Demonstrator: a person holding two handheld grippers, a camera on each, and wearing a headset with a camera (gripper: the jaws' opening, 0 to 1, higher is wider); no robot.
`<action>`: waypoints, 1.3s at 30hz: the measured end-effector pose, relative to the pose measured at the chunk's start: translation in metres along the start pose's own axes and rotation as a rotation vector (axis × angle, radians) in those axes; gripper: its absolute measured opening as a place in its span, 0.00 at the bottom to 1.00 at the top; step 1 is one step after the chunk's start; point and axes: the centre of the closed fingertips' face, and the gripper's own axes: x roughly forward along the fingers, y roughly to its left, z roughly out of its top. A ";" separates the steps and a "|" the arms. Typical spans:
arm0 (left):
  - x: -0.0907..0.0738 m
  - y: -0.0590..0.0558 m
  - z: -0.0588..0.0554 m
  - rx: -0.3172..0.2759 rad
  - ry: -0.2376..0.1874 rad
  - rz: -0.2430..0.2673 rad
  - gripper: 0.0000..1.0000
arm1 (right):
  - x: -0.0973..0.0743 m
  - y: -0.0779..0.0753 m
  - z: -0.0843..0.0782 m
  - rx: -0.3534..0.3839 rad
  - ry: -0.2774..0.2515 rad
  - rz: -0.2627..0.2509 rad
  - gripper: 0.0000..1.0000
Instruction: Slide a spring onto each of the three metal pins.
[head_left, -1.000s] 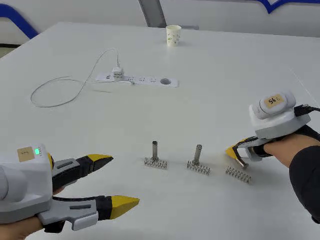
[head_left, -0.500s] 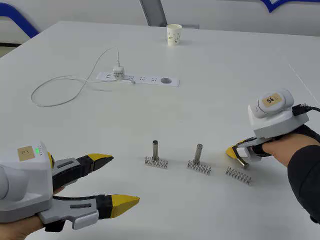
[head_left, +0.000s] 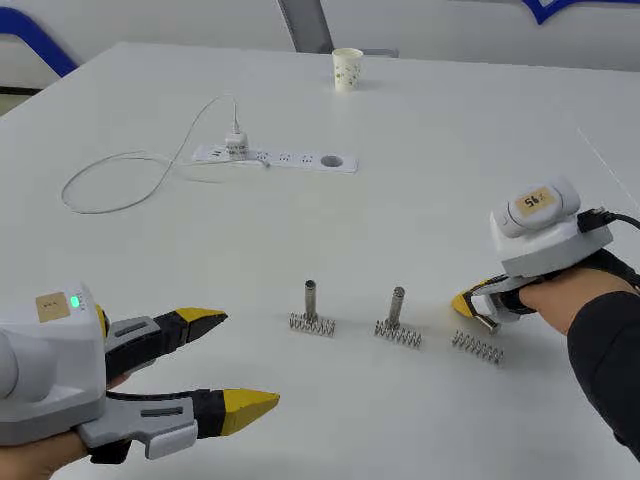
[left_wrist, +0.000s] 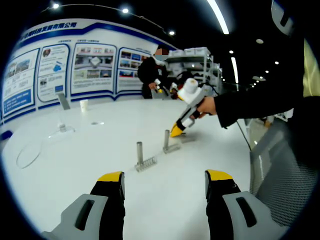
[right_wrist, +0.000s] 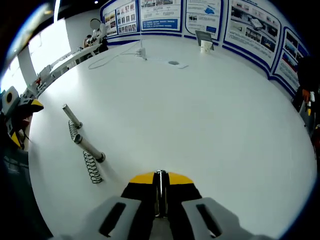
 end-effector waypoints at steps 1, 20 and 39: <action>0.000 0.000 0.001 0.000 -0.002 0.001 0.66 | -0.001 0.001 0.000 -0.001 0.001 0.000 0.09; -0.002 -0.003 0.007 0.013 -0.014 -0.010 0.65 | -0.036 0.012 0.009 -0.023 -0.079 -0.014 0.09; -0.003 -0.005 0.010 0.021 -0.022 -0.013 0.65 | -0.048 0.015 0.011 -0.022 -0.115 -0.021 0.09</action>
